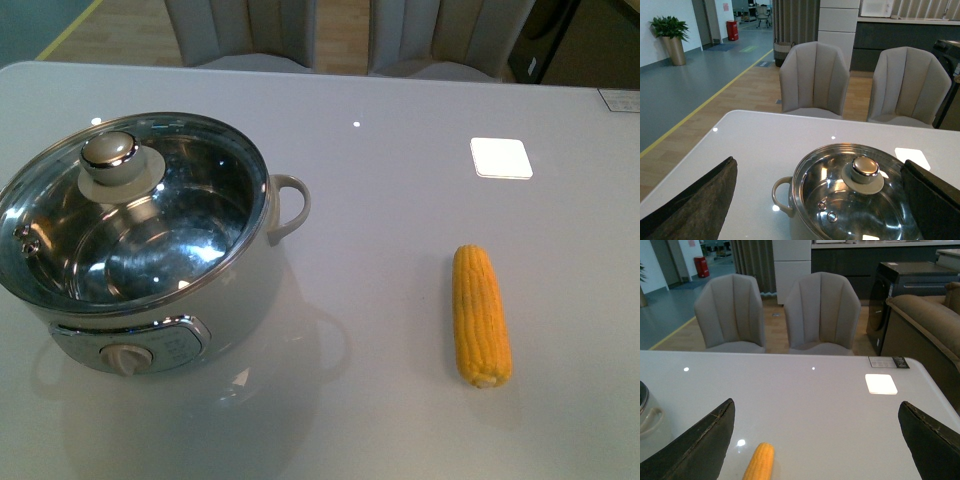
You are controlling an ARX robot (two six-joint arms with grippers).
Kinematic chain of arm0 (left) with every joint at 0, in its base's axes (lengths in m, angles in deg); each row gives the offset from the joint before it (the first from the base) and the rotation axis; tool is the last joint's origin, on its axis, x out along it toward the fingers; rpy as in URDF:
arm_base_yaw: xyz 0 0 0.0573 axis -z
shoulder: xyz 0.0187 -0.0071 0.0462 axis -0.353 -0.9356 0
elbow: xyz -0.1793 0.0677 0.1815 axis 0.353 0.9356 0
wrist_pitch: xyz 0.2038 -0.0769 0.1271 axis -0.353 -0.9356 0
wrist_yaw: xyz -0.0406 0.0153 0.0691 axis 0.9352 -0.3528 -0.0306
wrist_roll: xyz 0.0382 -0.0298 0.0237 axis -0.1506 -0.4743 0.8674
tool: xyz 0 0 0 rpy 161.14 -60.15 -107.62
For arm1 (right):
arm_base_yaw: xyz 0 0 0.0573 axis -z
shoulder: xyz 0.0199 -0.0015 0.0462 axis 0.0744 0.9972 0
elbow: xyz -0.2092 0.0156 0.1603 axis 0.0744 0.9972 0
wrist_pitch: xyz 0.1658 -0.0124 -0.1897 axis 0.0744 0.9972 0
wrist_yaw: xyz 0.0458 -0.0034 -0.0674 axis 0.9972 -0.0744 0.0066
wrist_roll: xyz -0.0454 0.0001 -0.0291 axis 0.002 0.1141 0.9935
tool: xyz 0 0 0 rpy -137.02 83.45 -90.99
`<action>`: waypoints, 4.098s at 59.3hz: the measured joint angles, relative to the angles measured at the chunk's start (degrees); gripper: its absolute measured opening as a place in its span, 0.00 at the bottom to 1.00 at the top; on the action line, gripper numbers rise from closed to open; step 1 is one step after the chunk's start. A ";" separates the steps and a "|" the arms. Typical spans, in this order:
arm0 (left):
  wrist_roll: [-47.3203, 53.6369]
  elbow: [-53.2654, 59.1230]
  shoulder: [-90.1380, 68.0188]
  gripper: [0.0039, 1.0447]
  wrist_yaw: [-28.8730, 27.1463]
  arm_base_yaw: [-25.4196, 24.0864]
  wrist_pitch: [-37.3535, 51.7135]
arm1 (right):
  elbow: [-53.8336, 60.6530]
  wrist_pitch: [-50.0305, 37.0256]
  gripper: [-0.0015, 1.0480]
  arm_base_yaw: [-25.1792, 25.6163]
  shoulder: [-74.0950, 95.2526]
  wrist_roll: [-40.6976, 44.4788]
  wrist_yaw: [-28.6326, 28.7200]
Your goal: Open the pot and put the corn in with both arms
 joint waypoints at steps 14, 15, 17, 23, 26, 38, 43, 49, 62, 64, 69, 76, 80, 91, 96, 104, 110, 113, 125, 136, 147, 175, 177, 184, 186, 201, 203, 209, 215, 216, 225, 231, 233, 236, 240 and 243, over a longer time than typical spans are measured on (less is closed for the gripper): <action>0.00 0.00 0.00 0.94 0.00 0.00 0.00 | 0.00 0.00 0.92 0.00 0.00 0.00 0.00; 0.00 0.00 0.00 0.94 0.00 0.00 0.00 | 0.00 0.00 0.92 0.00 0.00 0.00 0.00; 0.00 0.00 0.00 0.94 0.00 0.00 0.00 | 0.00 0.00 0.92 0.00 0.00 0.00 0.00; 0.00 0.00 0.00 0.94 0.00 0.00 0.00 | 0.00 0.00 0.92 0.00 0.00 0.00 0.00; 0.00 0.00 0.00 0.94 0.00 -0.02 0.00 | 0.00 0.00 0.92 0.00 0.00 0.00 0.00; 0.00 0.00 0.00 0.94 0.00 0.00 0.00 | 0.00 0.00 0.92 0.00 0.00 0.00 0.00; 0.00 0.00 0.00 0.94 0.00 0.00 0.00 | 0.00 0.00 0.92 0.00 0.00 0.00 0.00; 0.00 0.00 0.00 0.94 0.00 0.00 0.00 | 0.00 0.00 0.92 0.00 0.00 0.00 0.00; 0.00 0.00 0.00 0.94 0.00 0.00 0.00 | 0.00 0.00 0.92 0.00 0.00 0.00 0.00; 0.00 0.00 0.00 0.94 0.00 0.00 0.00 | 0.00 0.00 0.92 0.00 0.00 0.00 0.00; 0.00 0.00 0.00 0.94 0.00 0.00 0.00 | 0.00 0.00 0.92 0.00 0.00 0.00 0.00; -6.45 -5.62 -8.24 0.94 -2.62 2.03 -14.97 | 0.00 0.00 0.92 0.00 0.00 0.00 0.00; -9.64 -6.27 -12.31 0.94 -3.23 3.93 -18.27 | 0.00 0.00 0.92 0.00 -0.04 0.00 0.00; -11.78 -7.61 -22.14 0.94 -3.28 6.73 -8.09 | 0.00 0.00 0.92 0.00 -0.04 0.00 0.00; -10.97 -8.96 -30.84 0.94 -3.41 8.17 1.14 | 0.00 0.00 0.92 0.00 -0.04 0.00 0.00; -9.86 -12.41 -48.76 0.94 -3.43 10.40 17.38 | 0.00 0.00 0.92 0.00 -0.04 0.00 0.00; -8.22 -15.63 -63.73 0.94 -3.78 12.15 30.25 | 0.00 0.00 0.92 0.00 -0.04 0.00 0.00; -7.32 -17.42 -70.71 0.94 -3.37 12.57 35.60 | 0.00 0.00 0.92 0.00 -0.04 0.00 0.00; -4.63 -24.17 -90.51 0.94 -3.98 12.59 46.60 | 0.00 0.00 0.92 0.00 -0.04 0.00 0.00; -2.43 -27.58 -100.83 0.94 -4.87 12.61 53.75 | 0.00 0.00 0.92 0.00 -0.04 0.00 0.00; -1.95 -28.39 -108.21 0.94 -5.99 13.22 59.49 | 0.00 0.00 0.92 0.00 -0.04 0.00 0.00; -1.20 -32.44 -117.94 0.94 -6.49 13.03 64.22 | 0.00 0.00 0.92 0.00 -0.04 0.00 0.00; -1.31 -32.48 -118.14 0.94 -6.64 13.03 64.46 | 0.00 0.00 0.92 0.00 -0.04 0.00 0.00; -1.90 -32.50 -118.64 0.88 -7.04 13.25 65.00 | 0.00 0.00 0.92 0.00 -0.04 0.00 0.00; -2.23 -32.52 -118.68 0.83 -7.04 13.42 65.02 | 0.00 0.00 0.92 0.00 -0.04 0.00 0.00; -3.74 -32.92 -118.77 0.48 -7.74 14.40 64.50 | 0.00 0.00 0.92 0.00 -0.04 0.00 -0.02; -3.85 -32.96 -118.77 0.44 -7.74 14.36 64.43 | 0.00 0.00 0.92 0.00 -0.04 0.00 -0.02; -3.82 -33.14 -118.68 0.43 -8.22 14.43 64.00 | 0.00 0.00 0.92 0.00 -0.04 0.00 0.00; -3.87 -33.31 -118.36 0.43 -8.63 14.43 63.25 | 0.00 0.00 0.92 0.00 -0.04 0.00 0.00; -3.89 -33.38 -118.22 0.43 -8.72 14.43 62.99 | 0.00 0.00 0.92 0.00 -0.04 0.00 0.00; -3.87 -33.99 -116.83 0.42 -8.98 14.27 60.13 | 0.00 0.00 0.92 0.00 -0.04 0.00 0.00; -3.87 -34.25 -115.38 0.42 -8.55 13.75 58.07 | 0.00 0.00 0.92 0.00 -0.04 0.00 0.00; -3.91 -34.29 -114.86 0.42 -8.35 13.46 57.44 | 0.00 0.00 0.92 0.00 -0.04 0.00 0.00; -3.96 -34.29 -114.03 0.42 -8.04 12.98 56.52 | 0.00 0.00 0.92 0.00 -0.04 0.00 0.00; -4.00 -34.29 -113.13 0.42 -7.85 12.39 55.60 | 0.00 0.00 0.92 0.00 -0.04 0.00 0.00; -4.22 -34.29 -112.24 0.42 -7.48 11.69 54.95 | 0.00 0.00 0.92 0.00 -0.04 0.00 0.00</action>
